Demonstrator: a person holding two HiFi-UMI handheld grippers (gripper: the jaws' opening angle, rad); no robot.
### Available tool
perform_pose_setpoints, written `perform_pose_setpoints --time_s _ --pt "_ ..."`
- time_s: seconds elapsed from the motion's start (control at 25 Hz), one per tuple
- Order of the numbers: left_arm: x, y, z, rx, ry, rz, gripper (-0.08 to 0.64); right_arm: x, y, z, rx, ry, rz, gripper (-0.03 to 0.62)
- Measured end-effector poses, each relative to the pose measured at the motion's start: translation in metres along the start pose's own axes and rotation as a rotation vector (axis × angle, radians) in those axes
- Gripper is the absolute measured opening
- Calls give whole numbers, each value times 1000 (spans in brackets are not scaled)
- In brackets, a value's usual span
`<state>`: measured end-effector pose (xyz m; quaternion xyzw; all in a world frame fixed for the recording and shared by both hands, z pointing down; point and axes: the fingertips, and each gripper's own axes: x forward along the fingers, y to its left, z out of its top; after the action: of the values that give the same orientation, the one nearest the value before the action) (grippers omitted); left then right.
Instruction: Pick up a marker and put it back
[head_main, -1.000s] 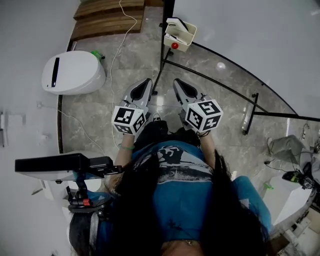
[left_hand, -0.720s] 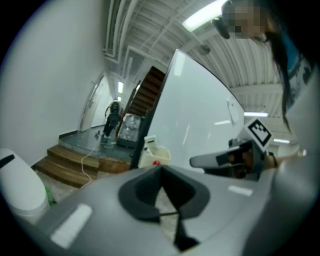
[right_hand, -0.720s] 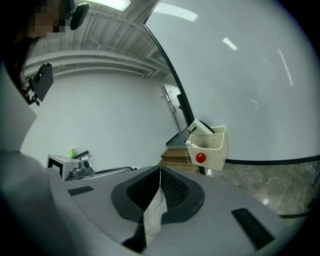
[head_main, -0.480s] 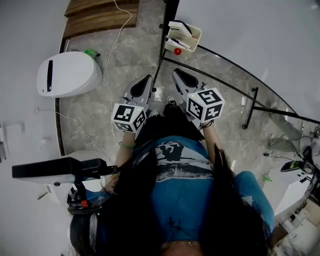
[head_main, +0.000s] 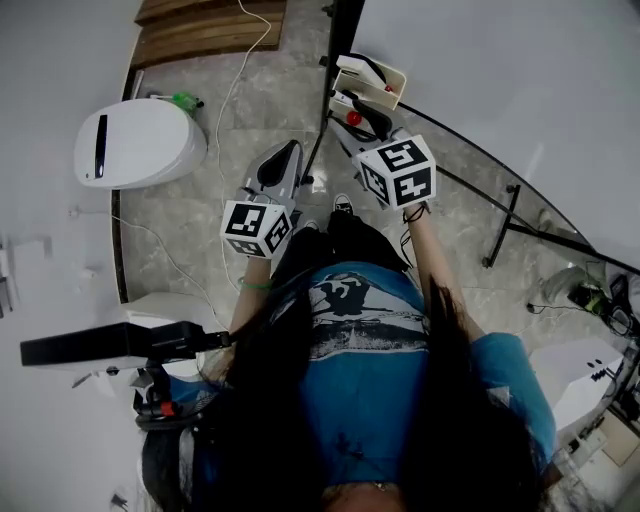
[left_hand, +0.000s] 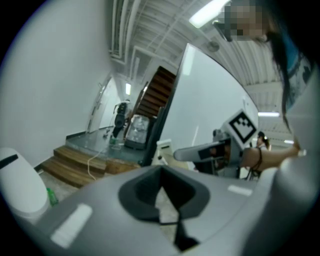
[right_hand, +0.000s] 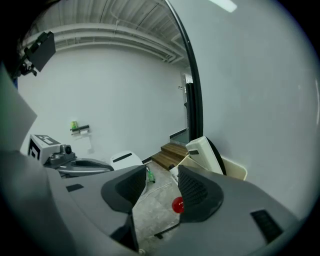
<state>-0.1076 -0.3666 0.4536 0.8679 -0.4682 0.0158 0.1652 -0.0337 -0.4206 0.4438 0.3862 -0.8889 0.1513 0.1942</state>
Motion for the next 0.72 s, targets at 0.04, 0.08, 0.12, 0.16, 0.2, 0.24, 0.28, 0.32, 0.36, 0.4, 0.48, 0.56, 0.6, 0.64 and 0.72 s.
perform_pose_setpoints --time_s 0.04,0.08,0.12,0.16,0.2,0.24,0.28,0.32,0.36,0.4,0.48,0.56,0.6,0.64,0.72 --pt "2 1 1 -1 -1 5 3 6 -3 3 -24 13 -5 181" --pt "3 1 2 -1 -2 10 3 13 -6 5 -44 30 -6 186" --pt "5 1 2 -1 -2 15 3 20 -8 5 -60 54 -4 189" --pt "7 2 2 0 -1 21 3 27 -10 3 -78 84 -2 190" --pt "9 2 0 2 0 26 3 35 -12 -1 -101 118 -5 190" --pt "11 2 -1 3 1 30 3 41 -14 -4 -125 150 -12 190" --pt "13 2 -1 3 2 33 3 46 -16 -7 -145 175 -21 190" --pt "14 3 -1 2 2 36 3 50 -17 -8 -155 193 -29 190" --pt "13 5 0 1 3 39 3 53 -17 -9 -156 207 -38 190" --pt "11 7 2 0 4 44 3 56 -17 -8 -152 220 -49 190" --pt "7 11 3 -2 6 52 3 61 -19 -8 -139 246 -69 189" --pt "5 13 3 -3 8 58 3 64 -21 -10 -131 279 -68 189" --pt "5 13 1 -3 10 59 3 65 -21 -12 -135 299 -64 189" --pt "4 13 -1 -4 12 60 3 66 -21 -15 -145 317 -63 187" --pt "4 12 -5 -2 17 62 3 65 -25 -18 -186 335 -79 178"
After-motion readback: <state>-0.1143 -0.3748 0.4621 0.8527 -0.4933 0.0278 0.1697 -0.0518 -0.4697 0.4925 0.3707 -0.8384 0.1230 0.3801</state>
